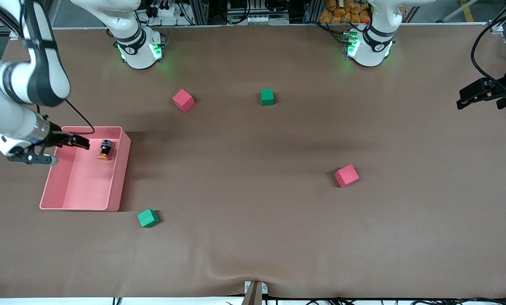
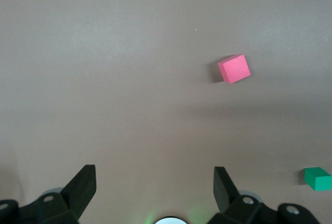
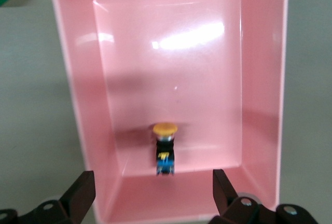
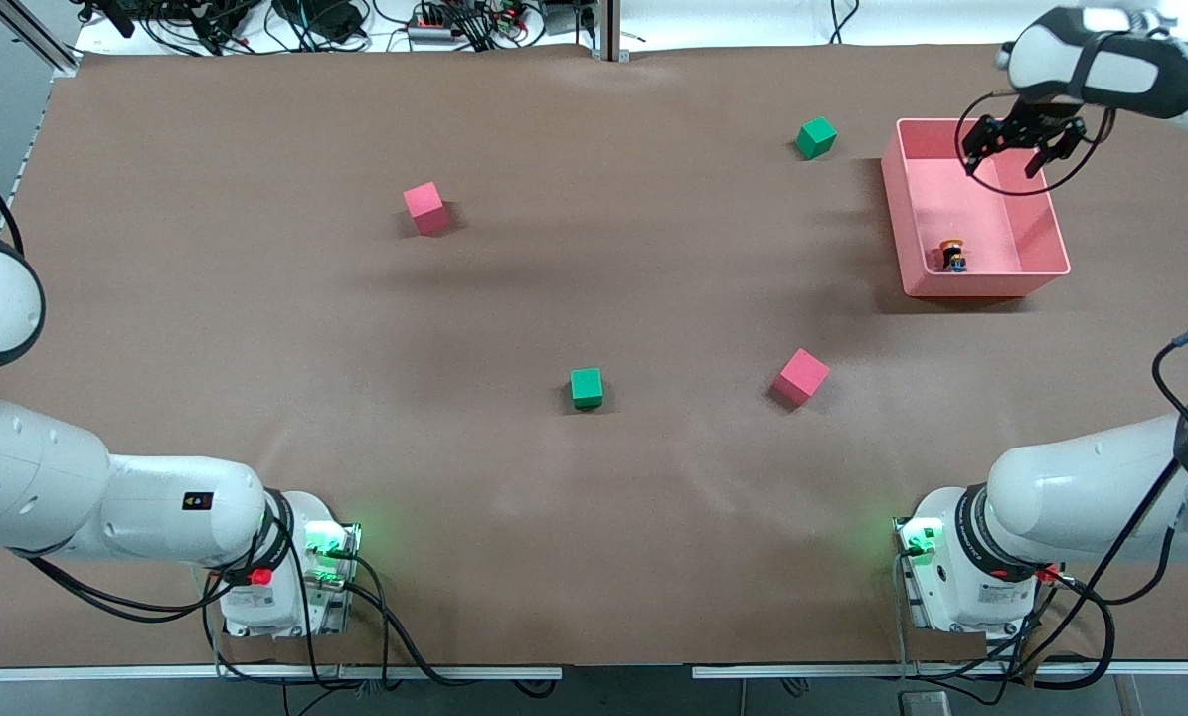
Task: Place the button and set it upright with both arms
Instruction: 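Reach the right gripper down into the pink tray toward the button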
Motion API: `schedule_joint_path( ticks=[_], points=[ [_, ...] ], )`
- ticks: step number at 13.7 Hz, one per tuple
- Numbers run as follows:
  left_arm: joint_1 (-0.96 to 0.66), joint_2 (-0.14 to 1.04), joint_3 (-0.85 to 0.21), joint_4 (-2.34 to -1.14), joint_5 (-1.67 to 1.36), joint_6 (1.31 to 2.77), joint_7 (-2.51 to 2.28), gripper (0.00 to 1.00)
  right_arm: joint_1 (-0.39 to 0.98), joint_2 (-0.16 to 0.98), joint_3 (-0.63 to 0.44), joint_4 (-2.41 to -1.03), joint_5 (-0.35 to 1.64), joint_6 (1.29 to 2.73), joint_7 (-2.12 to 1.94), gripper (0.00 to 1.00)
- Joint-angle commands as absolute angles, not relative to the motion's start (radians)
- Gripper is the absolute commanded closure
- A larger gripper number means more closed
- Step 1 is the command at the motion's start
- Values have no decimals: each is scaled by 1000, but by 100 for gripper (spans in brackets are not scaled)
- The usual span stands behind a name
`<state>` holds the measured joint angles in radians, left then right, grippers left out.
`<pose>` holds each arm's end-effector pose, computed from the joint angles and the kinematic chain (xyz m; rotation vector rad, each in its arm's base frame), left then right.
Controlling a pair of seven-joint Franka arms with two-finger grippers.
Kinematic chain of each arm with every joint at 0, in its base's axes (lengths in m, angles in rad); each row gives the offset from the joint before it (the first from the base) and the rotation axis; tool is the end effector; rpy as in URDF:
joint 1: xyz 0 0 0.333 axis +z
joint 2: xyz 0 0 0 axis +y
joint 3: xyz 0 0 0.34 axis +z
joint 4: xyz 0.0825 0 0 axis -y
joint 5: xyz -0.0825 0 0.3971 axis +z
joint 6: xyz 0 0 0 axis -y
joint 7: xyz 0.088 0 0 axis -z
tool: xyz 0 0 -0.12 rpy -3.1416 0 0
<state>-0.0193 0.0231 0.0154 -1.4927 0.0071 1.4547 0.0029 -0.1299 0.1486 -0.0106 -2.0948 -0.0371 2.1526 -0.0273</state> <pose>0.5628 -0.0014 0.6501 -3.1327 0.0097 0.0957 0.5648 -0.0817 0.3467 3.1111 -0.1422 -0.1451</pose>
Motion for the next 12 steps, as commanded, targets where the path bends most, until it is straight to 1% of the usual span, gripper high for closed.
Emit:
schedule_joint_path(
  ticks=[1, 5, 7, 8, 11, 12],
  points=[
    [-12, 31, 14, -1476, -5, 1445, 23, 0, -161, 228, -2, -2089, -49, 2238, -60, 0],
    [-12, 29, 12, -1476, -5, 1445, 21, 0, -192, 316, -2, -2091, -49, 2331, -115, 0],
    [-12, 29, 14, -1476, -5, 1445, 21, 0, -190, 345, -2, -2101, -48, 2355, -114, 0],
    [-12, 29, 12, -1476, -5, 1445, 21, 0, -189, 347, 0, -2132, -48, 2380, -114, 0],
    [-12, 29, 12, -1476, -3, 1445, 21, 0, -187, 345, -2, -2282, -46, 2589, -103, 0],
    [-12, 29, 14, -1476, -2, 1445, 23, 0, -187, 345, -2, -2305, -46, 2615, -101, 0]
  ],
)
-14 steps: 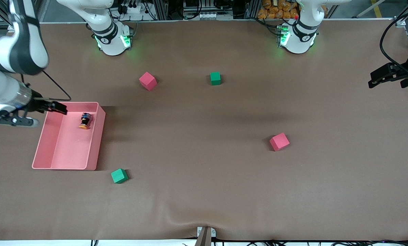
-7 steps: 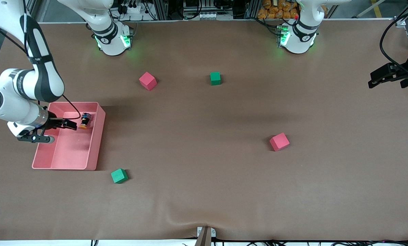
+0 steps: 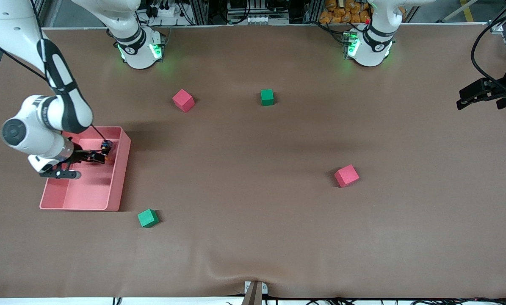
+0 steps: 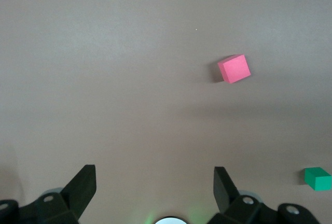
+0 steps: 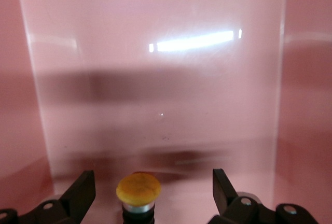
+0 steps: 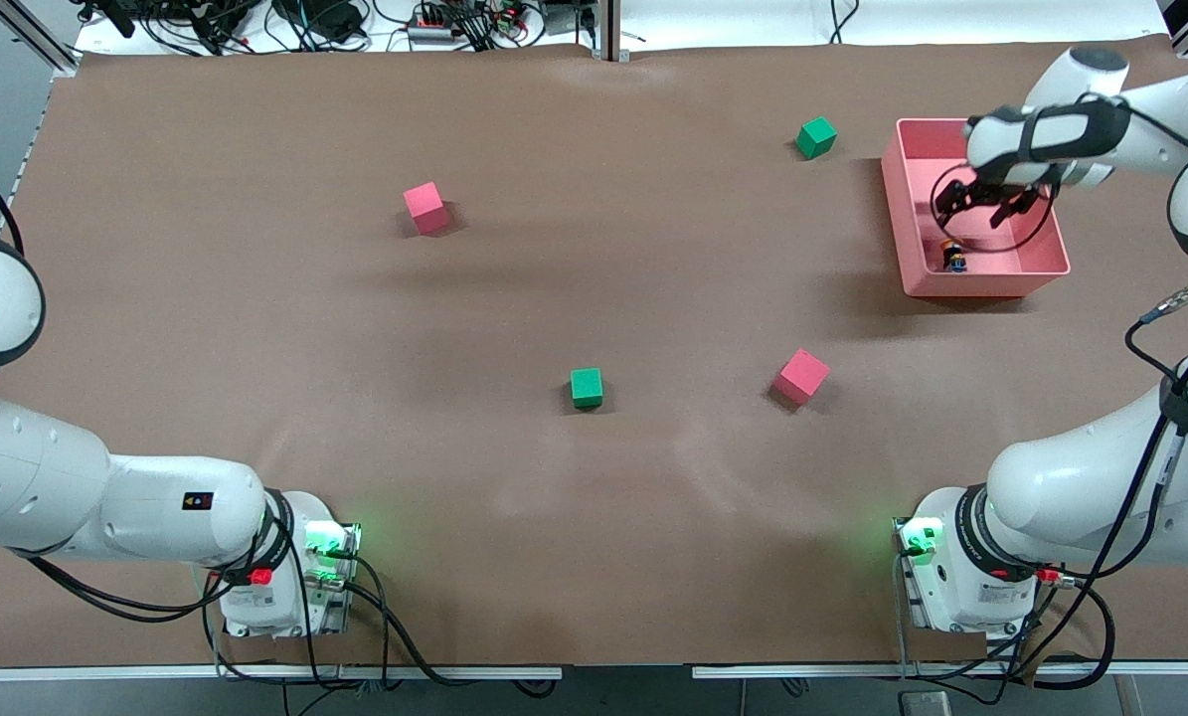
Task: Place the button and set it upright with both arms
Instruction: 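Close the right gripper on the yellow-capped button inside the tray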
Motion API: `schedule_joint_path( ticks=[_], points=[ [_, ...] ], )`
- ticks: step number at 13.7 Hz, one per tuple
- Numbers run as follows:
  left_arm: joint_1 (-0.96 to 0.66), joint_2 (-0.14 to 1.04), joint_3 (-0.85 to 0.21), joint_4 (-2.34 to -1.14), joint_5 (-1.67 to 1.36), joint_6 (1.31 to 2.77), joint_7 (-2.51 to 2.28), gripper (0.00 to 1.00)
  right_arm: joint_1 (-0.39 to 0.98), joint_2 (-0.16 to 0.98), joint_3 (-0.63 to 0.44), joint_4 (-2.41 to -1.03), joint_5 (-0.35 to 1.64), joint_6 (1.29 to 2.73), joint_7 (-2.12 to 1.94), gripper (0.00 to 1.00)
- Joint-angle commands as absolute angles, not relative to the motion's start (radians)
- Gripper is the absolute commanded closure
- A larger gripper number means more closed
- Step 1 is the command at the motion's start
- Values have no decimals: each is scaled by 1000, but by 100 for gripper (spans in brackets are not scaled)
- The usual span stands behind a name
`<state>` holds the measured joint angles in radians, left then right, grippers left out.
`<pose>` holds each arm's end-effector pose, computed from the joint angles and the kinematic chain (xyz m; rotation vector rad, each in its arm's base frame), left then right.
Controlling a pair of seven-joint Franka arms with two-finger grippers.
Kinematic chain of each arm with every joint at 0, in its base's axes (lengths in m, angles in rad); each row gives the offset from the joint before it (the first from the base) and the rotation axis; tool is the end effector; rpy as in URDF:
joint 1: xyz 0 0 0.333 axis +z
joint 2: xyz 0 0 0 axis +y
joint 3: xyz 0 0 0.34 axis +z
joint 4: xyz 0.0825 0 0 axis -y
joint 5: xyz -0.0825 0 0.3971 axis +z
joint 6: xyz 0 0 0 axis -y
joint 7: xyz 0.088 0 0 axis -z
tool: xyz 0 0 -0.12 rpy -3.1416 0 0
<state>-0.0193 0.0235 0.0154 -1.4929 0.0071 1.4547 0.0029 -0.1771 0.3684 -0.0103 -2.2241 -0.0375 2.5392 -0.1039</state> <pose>0.5629 -0.0014 0.6497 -3.1326 0.0097 0.0967 0.5487 -0.1040 0.2003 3.1232 -0.0803 -0.0879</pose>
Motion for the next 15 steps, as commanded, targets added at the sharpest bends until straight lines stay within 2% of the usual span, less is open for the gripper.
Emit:
schedule_joint_path(
  ticks=[1, 15],
  points=[
    [-12, 29, 14, -1476, -3, 1445, 23, 0, -187, 345, -2, -2310, -46, 2615, -101, 0],
    [-12, 29, 14, -1476, -3, 1445, 23, 0, -189, 353, -2, -2309, -46, 2606, -101, 0]
  ],
)
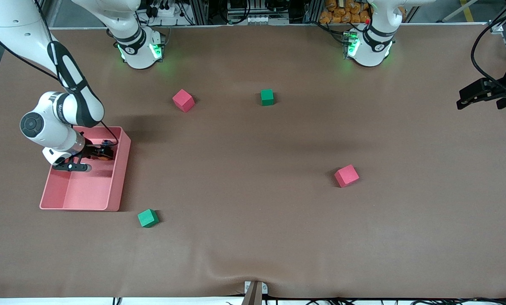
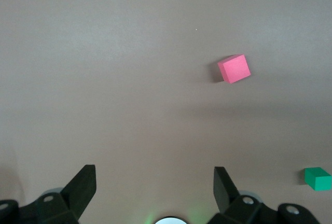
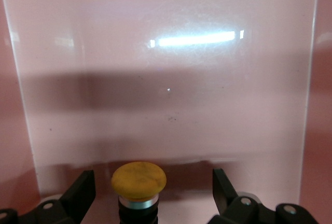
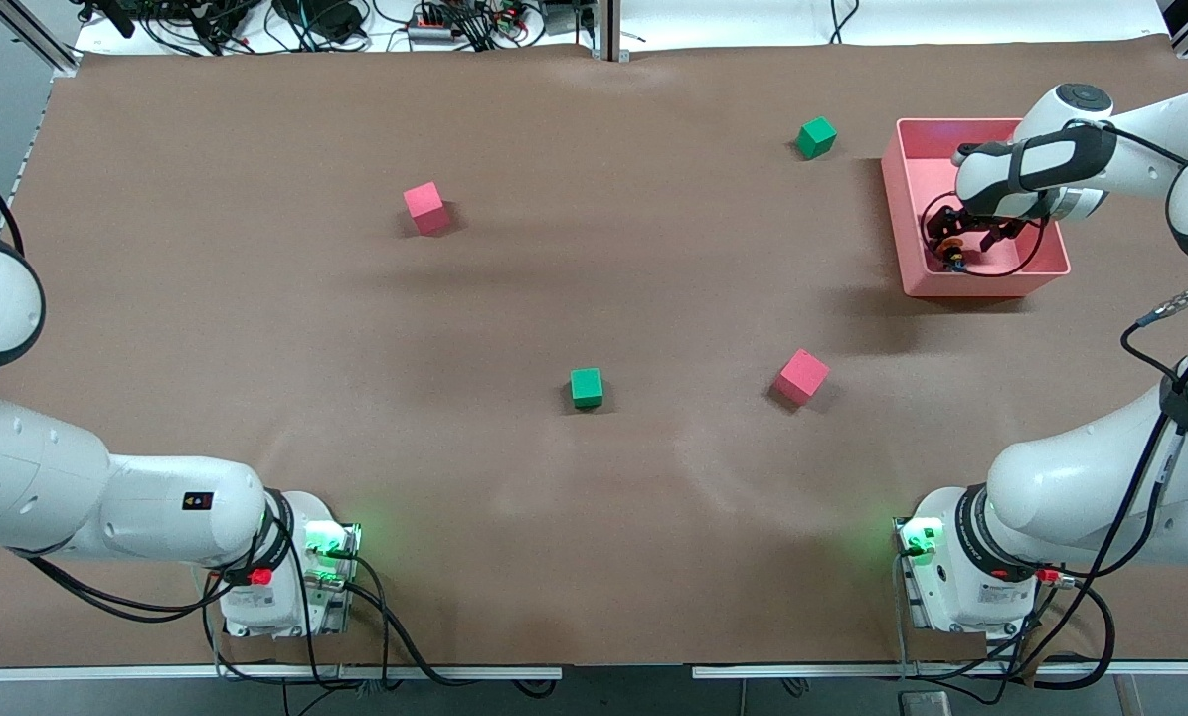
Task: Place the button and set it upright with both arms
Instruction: 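Close the right gripper on the yellow-capped button inside the tray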
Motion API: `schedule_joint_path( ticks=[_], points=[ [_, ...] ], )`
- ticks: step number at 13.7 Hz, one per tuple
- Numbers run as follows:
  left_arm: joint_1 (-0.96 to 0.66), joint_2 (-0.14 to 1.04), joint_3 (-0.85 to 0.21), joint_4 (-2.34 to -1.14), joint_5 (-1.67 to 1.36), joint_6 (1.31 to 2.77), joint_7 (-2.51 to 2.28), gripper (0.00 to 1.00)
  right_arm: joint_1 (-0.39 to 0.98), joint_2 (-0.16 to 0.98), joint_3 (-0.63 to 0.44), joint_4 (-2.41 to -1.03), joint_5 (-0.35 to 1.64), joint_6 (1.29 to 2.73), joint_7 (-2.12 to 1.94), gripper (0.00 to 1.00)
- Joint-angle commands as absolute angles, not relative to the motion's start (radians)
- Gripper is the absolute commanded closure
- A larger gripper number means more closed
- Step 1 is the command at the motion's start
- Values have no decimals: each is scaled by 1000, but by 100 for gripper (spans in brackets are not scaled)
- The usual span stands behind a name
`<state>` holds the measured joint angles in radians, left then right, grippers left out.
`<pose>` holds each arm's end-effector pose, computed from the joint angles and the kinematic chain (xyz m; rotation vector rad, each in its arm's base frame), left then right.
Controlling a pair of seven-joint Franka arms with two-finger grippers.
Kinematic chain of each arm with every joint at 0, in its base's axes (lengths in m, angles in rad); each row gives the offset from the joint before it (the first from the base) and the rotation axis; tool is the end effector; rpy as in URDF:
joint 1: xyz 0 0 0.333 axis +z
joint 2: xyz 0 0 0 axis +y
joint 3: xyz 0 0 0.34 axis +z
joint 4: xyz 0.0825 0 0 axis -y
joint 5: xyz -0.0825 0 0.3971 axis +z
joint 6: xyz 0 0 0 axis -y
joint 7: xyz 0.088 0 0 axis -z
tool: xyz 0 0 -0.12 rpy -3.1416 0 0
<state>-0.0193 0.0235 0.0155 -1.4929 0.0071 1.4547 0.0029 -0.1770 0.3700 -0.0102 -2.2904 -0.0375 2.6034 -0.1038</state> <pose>0.5629 -0.0013 0.6497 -3.1326 0.0095 0.0967 0.5285 -0.0998 0.1815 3.1257 -0.0783 -0.0932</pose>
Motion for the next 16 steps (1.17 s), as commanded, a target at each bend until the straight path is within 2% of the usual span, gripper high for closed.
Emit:
schedule_joint_path(
  ticks=[1, 7, 16],
  points=[
    [-12, 29, 14, -1476, -5, 1445, 23, 0, -187, 342, -2, -2309, -46, 2600, -101, 0],
    [-12, 29, 12, -1476, -3, 1445, 23, 0, -187, 252, -2, -2316, -46, 2505, -101, 0],
    [-12, 29, 14, -1476, -5, 1445, 23, 0, -187, 285, -2, -2347, -46, 2519, -101, 0]
  ],
)
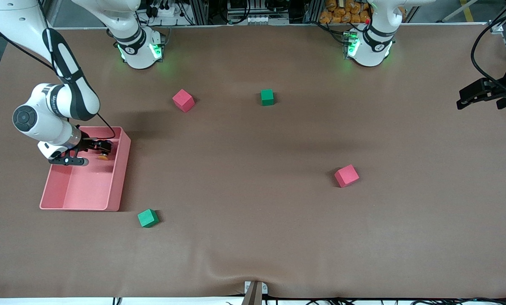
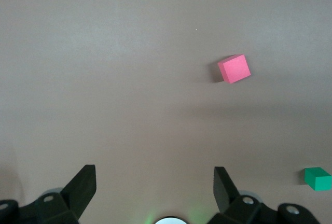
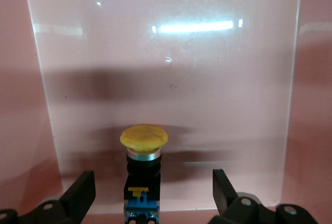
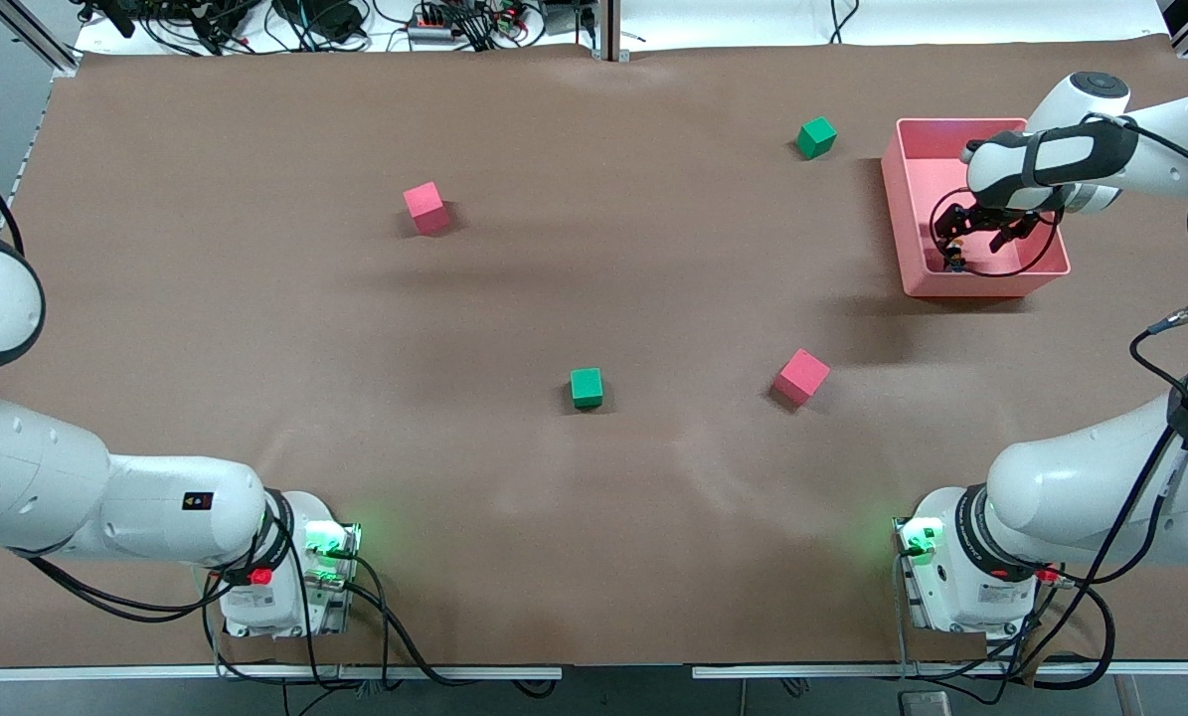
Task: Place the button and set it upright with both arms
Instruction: 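Close the right gripper on the yellow-capped button inside the tray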
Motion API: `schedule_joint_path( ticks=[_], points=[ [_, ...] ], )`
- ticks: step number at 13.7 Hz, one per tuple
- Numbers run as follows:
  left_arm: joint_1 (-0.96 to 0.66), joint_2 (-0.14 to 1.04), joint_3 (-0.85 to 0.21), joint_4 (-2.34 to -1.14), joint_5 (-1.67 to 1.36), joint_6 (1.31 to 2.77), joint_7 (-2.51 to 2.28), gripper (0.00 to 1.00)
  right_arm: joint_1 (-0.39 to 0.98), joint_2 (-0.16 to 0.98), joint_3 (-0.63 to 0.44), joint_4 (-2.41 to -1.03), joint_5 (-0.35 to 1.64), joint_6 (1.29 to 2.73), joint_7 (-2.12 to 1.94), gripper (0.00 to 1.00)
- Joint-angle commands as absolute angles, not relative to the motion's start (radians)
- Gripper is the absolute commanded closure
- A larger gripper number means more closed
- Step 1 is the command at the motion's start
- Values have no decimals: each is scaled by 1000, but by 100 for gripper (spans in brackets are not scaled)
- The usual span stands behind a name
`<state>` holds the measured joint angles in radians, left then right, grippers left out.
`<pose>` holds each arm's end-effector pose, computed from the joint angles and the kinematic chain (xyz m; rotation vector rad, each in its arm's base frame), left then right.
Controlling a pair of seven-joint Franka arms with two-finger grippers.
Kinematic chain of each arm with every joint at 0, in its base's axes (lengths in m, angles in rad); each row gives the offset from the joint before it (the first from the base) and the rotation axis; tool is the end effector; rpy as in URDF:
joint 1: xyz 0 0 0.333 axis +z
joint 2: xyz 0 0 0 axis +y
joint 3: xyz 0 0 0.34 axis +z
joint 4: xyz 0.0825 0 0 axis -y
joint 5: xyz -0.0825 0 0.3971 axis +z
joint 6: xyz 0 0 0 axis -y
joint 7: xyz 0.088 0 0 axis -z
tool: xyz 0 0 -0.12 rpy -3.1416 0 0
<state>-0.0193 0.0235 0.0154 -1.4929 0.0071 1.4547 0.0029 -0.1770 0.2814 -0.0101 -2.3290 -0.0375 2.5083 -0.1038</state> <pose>0.5629 -0.0014 0.6497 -3.1326 0.0097 0.0967 0.5121 -0.0971 0.2078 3.1279 -0.0808 -0.1635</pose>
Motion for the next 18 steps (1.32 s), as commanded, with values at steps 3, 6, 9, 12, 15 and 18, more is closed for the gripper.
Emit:
schedule_joint_path(
  ticks=[3, 6, 9, 12, 15, 18],
  points=[
    [-14, 29, 12, -1476, -3, 1445, 21, 0, -190, 293, -2, -2341, -46, 2523, -103, 0],
    [-14, 29, 12, -1476, -3, 1445, 21, 0, -195, 327, -2, -2335, -46, 2565, -101, 33],
    [-14, 29, 14, -1476, -2, 1445, 21, 0, -195, 344, -2, -2335, -46, 2586, -101, 53],
    [-14, 29, 14, -1476, -3, 1445, 21, 0, -193, 342, 0, -2335, -40, 2574, -98, 100],
    [-12, 29, 12, -1476, -3, 1445, 21, 0, -189, 331, 0, -2336, -40, 2560, -100, 100],
    [-14, 29, 12, -1476, -5, 1445, 21, 0, -179, 272, 2, -2278, -40, 2427, -103, 100]
  ],
)
